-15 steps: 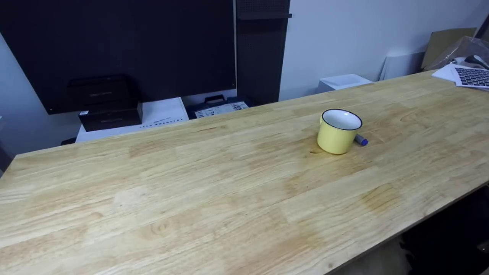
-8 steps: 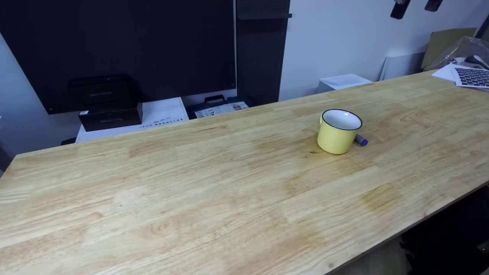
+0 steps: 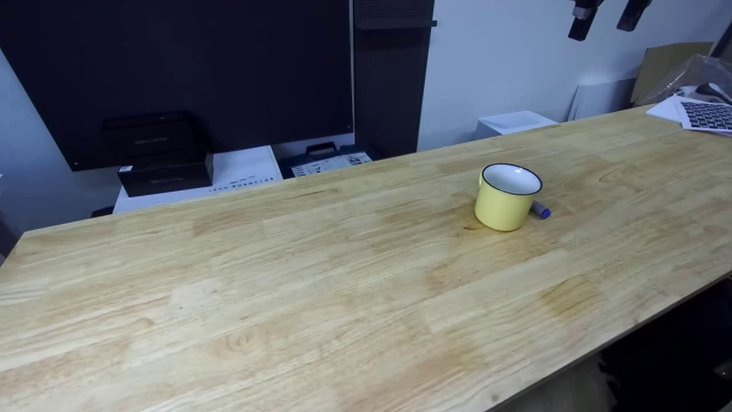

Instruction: Put the marker inside the cup

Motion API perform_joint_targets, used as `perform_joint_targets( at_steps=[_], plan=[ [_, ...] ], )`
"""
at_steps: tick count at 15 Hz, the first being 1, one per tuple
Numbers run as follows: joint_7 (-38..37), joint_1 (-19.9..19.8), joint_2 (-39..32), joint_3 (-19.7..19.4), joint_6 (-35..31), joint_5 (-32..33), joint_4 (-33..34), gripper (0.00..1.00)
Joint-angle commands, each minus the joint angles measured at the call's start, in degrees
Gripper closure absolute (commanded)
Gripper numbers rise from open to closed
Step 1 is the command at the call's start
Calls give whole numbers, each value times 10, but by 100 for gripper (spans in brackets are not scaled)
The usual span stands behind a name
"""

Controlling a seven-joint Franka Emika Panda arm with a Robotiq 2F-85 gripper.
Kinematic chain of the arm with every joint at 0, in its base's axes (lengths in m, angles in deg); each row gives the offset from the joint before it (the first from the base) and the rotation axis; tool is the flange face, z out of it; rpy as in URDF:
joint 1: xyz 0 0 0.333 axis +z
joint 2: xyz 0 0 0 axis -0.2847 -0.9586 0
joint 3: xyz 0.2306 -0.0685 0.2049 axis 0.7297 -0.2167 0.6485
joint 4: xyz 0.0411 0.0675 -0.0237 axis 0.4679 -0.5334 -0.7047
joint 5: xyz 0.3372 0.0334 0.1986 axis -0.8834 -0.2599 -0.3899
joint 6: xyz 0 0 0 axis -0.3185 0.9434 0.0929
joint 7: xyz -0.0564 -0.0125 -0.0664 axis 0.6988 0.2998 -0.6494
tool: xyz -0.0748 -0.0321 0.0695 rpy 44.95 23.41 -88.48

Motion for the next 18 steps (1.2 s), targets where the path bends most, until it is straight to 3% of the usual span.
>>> perform_joint_targets(
  at_steps=[1,10,11,15,18],
  plan=[
    [45,3,-47,-4,42,-54,26,0],
    [31,-6,-238,-20,26,-16,127,0],
    [46,-11,-195,-10,15,-31,78,0],
    [47,-12,-213,-9,10,-30,86,0],
    [93,-27,-229,9,-1,-56,93,0]
  ],
)
